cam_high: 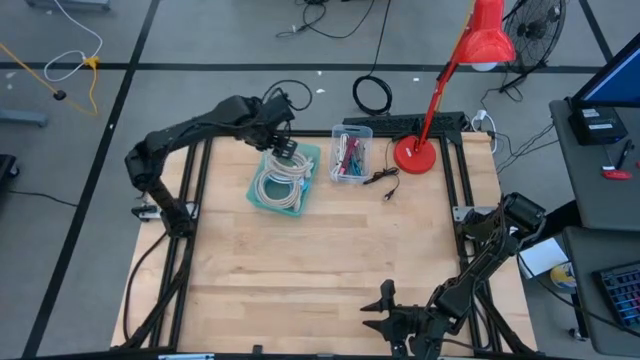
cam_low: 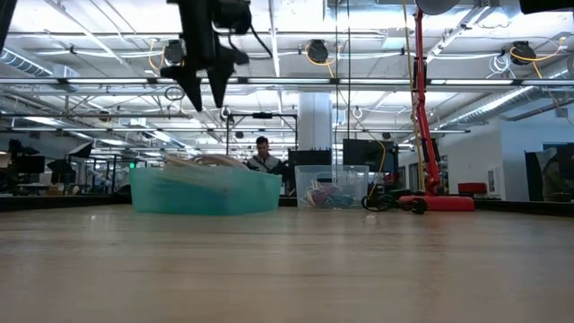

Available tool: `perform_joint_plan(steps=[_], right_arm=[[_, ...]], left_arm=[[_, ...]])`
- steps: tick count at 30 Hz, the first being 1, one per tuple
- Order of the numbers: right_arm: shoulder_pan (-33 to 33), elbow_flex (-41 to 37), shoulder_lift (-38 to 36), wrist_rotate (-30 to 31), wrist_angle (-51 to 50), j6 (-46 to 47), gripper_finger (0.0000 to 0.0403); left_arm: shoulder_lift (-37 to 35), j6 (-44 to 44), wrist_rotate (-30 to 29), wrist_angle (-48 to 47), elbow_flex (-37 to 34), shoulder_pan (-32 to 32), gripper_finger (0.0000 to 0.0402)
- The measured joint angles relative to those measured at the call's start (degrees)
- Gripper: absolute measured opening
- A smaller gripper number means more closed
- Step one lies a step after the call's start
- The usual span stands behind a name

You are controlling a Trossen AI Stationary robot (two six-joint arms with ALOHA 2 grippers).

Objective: Pick and place items into bin
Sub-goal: Put the light brown HDMI cable into the green bin, then adjust the green bin

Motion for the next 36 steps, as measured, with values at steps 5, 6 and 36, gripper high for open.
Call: perform_joint_plan(steps=[5, 6, 36], right_arm=[[0.0, 0.0, 0.0, 0.0, 0.0, 0.0, 0.0155], [0.0, 0.0, 0.0, 0.0, 0.0, 0.1, 0.0155], [-2.7, -1.2, 0.0, -0.2, 0.5, 2.4, 0.0155]], left_arm=[[-4.7, -0.1, 8.9, -7.3, 0.4, -5.2, 0.0216], [-5.7, -0.1, 9.4, -9.3, 0.0, -7.3, 0.02], [-9.0, -8.3, -1.6, 31.9, -41.5, -32.2, 0.0001]])
